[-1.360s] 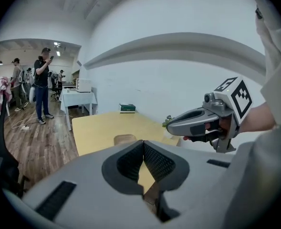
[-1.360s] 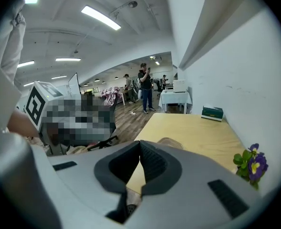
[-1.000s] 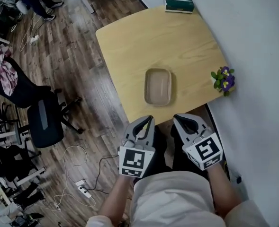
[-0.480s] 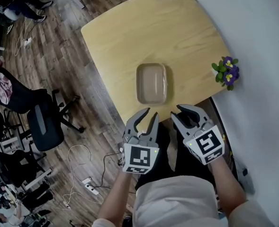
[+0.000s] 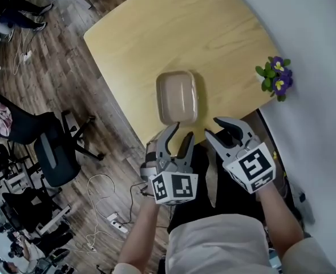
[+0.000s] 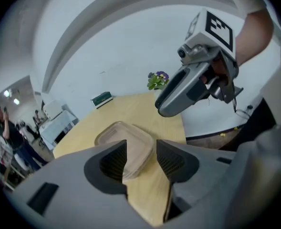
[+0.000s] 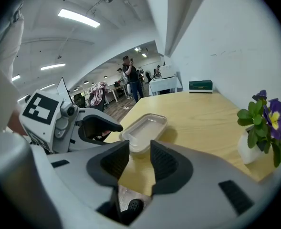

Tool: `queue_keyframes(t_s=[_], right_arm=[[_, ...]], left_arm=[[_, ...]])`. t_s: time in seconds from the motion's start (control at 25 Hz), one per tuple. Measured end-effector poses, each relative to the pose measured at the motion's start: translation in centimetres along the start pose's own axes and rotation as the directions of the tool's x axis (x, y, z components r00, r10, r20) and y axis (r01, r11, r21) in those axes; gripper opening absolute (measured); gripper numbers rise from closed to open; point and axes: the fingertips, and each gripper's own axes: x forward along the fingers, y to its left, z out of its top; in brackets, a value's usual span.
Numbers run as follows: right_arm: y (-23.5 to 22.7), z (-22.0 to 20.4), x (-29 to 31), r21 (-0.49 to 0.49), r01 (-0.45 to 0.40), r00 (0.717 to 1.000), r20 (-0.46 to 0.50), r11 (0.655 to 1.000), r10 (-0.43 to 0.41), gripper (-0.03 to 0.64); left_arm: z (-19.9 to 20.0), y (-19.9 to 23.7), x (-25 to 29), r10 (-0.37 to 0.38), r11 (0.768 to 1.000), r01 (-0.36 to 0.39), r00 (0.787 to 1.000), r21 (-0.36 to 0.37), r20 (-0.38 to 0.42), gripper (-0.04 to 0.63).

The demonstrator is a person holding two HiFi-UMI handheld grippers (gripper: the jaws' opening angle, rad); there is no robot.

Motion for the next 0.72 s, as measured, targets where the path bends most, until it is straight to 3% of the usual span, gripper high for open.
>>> queue_keyframes(t_s=[0.08, 0.16, 0.4, 0.72], right_arm=[[-0.1, -0.1, 0.2, 0.004, 0.000, 1.000, -0.004, 1.000, 0.000, 0.144], [-0.3, -0.3, 0.4, 0.008, 0.000, 1.000, -0.004, 1.000, 0.000, 0.143], [-0.8, -0.7, 0.4, 0.021, 0.001, 1.000, -0.010, 1.000, -0.001, 0.140], [-0.9, -0.7, 0.3, 0.035, -0.006, 1.000, -0.012, 0.999, 0.007, 0.133]], left_arm=[[-0.3, -0.2, 0.6, 0.019, 0.994, -0.016, 1.000, 0.112, -0.022, 0.183], [-0.4, -0.4, 1.2, 0.028, 0.985, -0.022, 0.999, 0.172, -0.032, 0.191], [-1.2, -1.3, 2.6, 0.047, 0.967, -0.031, 0.997, 0.254, -0.056, 0.199], [-2.0, -1.0, 3.6, 0.126, 0.933, -0.089, 0.988, 0.347, -0.085, 0.199]])
